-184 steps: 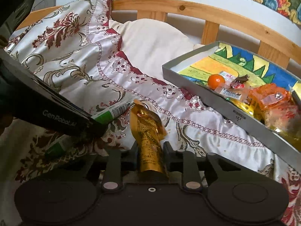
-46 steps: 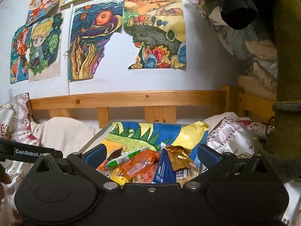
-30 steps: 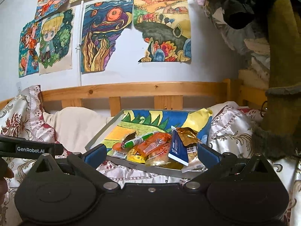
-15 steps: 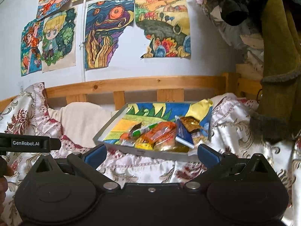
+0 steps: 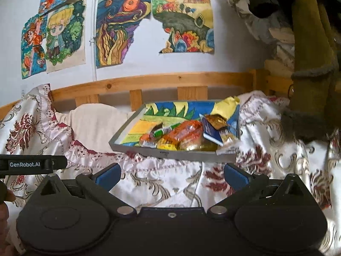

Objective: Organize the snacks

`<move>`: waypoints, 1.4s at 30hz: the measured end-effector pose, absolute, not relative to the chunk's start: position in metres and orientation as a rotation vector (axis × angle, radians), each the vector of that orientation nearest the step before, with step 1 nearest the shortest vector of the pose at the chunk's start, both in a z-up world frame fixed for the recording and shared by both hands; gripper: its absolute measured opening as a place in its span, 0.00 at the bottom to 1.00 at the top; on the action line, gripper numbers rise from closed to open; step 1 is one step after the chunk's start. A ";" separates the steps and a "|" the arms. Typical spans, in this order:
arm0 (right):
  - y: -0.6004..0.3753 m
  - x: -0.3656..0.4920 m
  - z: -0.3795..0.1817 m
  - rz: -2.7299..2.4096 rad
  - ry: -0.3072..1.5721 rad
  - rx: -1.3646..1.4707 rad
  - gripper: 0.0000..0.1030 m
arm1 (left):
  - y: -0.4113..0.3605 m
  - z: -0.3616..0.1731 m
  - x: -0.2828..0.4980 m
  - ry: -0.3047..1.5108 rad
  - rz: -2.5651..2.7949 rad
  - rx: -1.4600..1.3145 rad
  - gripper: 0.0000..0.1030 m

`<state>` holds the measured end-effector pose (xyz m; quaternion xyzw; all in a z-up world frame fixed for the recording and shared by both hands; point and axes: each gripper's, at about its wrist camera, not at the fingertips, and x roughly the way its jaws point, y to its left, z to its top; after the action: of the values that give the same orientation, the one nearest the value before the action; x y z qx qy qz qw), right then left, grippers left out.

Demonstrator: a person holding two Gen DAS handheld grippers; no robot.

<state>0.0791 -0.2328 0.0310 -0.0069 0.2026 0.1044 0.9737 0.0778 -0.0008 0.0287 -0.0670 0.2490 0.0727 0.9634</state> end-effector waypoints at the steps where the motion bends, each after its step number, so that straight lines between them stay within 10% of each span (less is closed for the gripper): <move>1: -0.232 0.078 0.029 0.209 0.417 -0.013 0.99 | -0.001 0.028 0.077 0.504 0.142 -0.129 0.99; 42: -0.226 0.079 0.012 0.181 0.469 -0.036 0.99 | -0.004 0.012 0.066 0.543 0.107 -0.059 0.99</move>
<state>0.0790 -0.2264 0.0116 -0.0177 0.2320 0.0895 0.9684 0.0656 -0.0037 0.0120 -0.0292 0.2678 0.0526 0.9616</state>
